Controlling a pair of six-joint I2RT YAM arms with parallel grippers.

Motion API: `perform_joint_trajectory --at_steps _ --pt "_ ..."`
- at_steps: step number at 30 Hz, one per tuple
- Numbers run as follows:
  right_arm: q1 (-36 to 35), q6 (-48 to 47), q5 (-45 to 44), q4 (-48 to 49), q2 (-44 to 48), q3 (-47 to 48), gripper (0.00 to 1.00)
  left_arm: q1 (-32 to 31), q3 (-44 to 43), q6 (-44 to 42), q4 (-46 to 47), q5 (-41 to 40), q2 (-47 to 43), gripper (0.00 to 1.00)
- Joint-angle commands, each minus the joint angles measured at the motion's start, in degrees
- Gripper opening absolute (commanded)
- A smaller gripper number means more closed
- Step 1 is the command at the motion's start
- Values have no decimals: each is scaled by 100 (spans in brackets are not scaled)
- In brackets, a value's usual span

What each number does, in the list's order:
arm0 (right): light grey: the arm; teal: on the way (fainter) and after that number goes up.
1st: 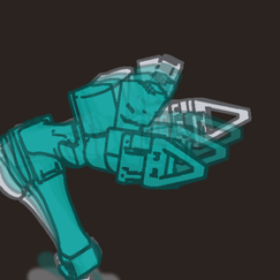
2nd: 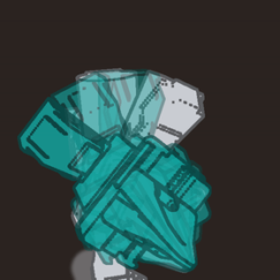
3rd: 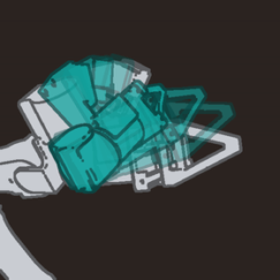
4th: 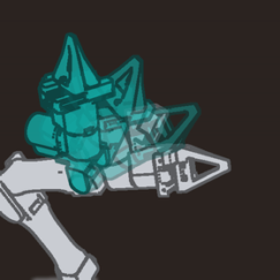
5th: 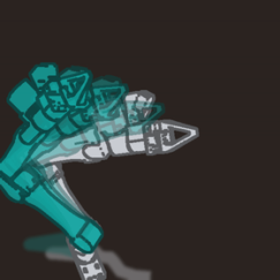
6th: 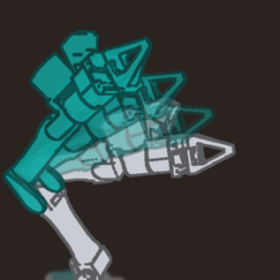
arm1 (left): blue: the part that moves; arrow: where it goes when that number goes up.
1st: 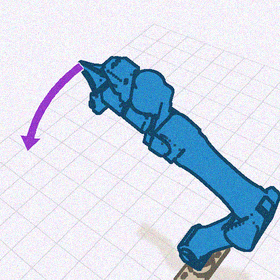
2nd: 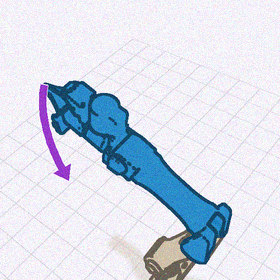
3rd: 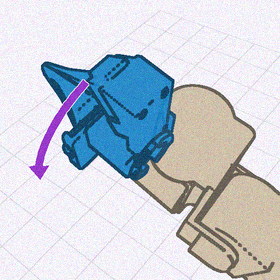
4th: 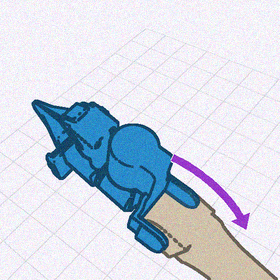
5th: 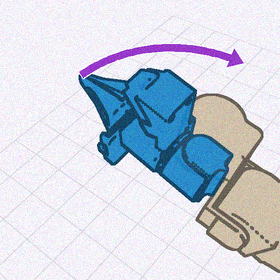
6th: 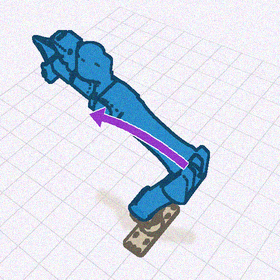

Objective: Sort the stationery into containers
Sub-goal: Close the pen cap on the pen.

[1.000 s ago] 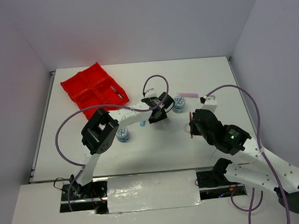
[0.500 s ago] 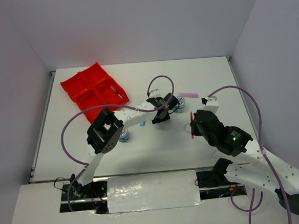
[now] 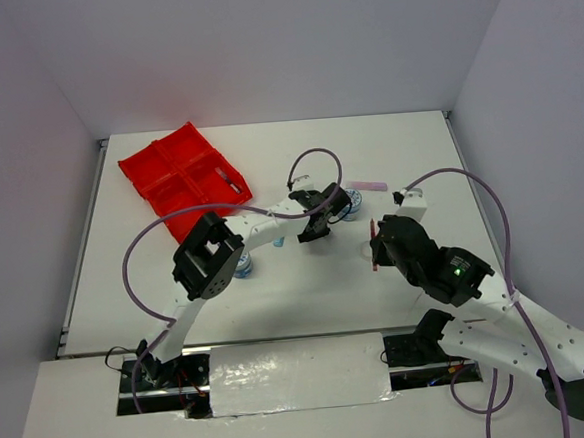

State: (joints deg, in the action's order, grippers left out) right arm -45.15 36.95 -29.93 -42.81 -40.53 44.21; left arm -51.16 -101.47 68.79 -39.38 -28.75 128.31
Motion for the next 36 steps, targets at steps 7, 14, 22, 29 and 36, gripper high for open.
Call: perform_joint_trajectory --at_steps 7,14,22,29,36 --pt "-29 -47 119 334 133 -79 0 0 233 -639 -202 212 -122 37" --pt "-29 -30 304 528 221 -158 0 97 838 -1473 -123 669 -456 41" --pt "-29 -65 515 659 212 -167 0 229 1261 -2000 166 1126 -535 38" --pt "-21 -127 576 625 221 -149 0 387 1226 -2327 352 1416 -245 35" --pt "-29 -179 646 703 230 -132 0 492 1340 -2441 378 1390 -236 56"
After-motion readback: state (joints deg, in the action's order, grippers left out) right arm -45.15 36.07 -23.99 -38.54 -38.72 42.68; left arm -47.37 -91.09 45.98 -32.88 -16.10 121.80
